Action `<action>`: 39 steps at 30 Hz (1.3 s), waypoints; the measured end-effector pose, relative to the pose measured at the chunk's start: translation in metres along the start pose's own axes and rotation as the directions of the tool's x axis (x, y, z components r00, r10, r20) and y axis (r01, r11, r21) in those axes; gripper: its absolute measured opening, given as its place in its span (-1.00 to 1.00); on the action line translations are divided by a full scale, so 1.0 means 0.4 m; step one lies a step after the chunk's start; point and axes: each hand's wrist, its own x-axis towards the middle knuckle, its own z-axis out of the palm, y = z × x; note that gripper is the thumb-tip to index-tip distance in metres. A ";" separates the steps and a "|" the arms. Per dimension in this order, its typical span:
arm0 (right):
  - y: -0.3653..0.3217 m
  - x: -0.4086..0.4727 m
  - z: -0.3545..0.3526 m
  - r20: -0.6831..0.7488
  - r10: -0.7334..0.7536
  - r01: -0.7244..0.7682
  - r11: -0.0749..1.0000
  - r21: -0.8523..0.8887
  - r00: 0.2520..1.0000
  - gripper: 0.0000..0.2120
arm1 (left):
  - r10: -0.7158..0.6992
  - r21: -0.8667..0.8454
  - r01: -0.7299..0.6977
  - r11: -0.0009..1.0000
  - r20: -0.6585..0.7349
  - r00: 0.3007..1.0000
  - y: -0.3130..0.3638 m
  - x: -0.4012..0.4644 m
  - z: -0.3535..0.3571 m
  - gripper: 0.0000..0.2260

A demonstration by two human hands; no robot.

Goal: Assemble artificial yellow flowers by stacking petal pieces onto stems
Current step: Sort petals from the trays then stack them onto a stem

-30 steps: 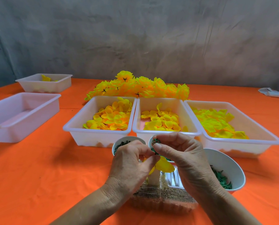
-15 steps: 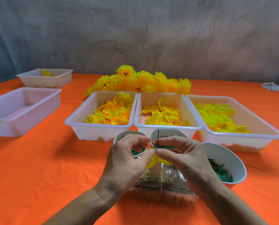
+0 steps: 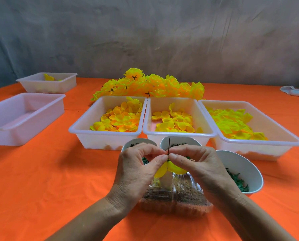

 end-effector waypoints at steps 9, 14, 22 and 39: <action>0.015 0.012 -0.005 0.018 -0.026 0.027 0.998 -0.061 1.000 -0.91 | 0.047 0.107 -0.051 0.993 0.040 0.998 0.004 0.011 -0.008 -0.86; 0.029 0.006 -0.001 -0.010 -0.026 0.025 0.991 -0.128 1.000 -0.84 | 0.036 0.158 -0.050 0.986 0.092 0.995 -0.001 0.012 -0.004 -0.91; 0.009 0.002 -0.011 0.041 0.076 -0.077 0.997 0.006 0.996 -0.92 | 0.013 0.177 -0.039 0.983 0.146 0.989 0.009 0.021 -0.017 -0.95; 0.054 0.024 -0.029 0.088 -0.060 0.061 0.998 -0.008 0.994 -0.96 | 0.122 0.082 -0.132 0.988 0.119 0.985 -0.030 0.027 0.007 -0.91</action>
